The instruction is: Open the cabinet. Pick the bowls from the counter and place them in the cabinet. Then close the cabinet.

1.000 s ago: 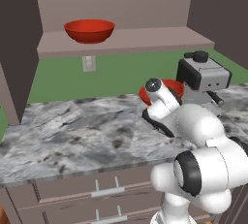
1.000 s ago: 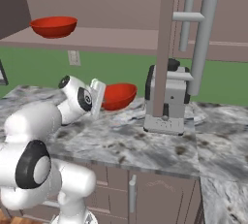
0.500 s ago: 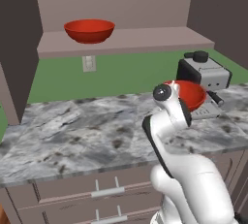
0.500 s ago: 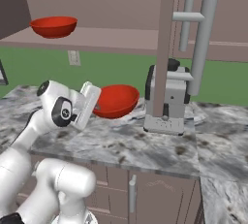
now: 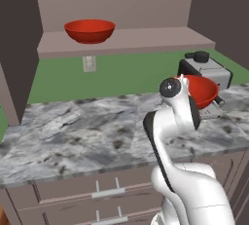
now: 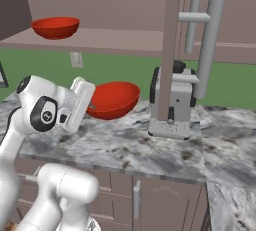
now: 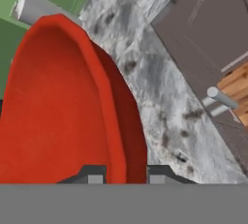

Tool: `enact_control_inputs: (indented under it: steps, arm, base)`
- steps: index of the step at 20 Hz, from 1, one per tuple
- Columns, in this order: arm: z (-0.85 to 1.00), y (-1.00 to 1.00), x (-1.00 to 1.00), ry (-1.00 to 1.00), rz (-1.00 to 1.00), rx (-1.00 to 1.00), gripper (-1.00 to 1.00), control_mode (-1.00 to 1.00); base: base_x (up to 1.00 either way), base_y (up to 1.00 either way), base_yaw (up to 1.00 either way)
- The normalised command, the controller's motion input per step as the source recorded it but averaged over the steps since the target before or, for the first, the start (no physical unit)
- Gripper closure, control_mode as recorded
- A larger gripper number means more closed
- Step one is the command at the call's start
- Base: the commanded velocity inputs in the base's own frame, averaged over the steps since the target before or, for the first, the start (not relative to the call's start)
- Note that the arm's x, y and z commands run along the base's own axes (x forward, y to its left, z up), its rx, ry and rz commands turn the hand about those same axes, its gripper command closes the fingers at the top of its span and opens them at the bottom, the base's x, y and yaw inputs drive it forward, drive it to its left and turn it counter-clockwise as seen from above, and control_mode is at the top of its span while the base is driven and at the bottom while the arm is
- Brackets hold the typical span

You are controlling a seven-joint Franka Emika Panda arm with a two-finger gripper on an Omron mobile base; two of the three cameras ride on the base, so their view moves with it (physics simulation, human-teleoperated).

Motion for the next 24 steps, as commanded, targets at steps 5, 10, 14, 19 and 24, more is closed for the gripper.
enact_control_inputs:
  steps: [5,10,14,19,24]
  arm:
    - [0.59,0.19,-0.31,0.19,0.02,0.0,1.0,-1.0]
    - [0.56,0.19,-0.24,0.07,0.09,-0.04,1.0,-1.0]
    - [0.39,0.19,-0.26,-0.04,0.04,-0.06,1.0,-1.0]
    - [0.32,0.0,-0.62,-0.2,0.02,0.0,1.0,-1.0]
    - [0.34,0.0,-0.45,-0.18,0.01,0.0,1.0,-1.0]
  base:
    - [0.0,0.0,0.0]
    - [0.0,0.0,0.0]
    - [0.0,0.0,0.0]
    - [0.0,0.0,0.0]
    - [0.0,0.0,0.0]
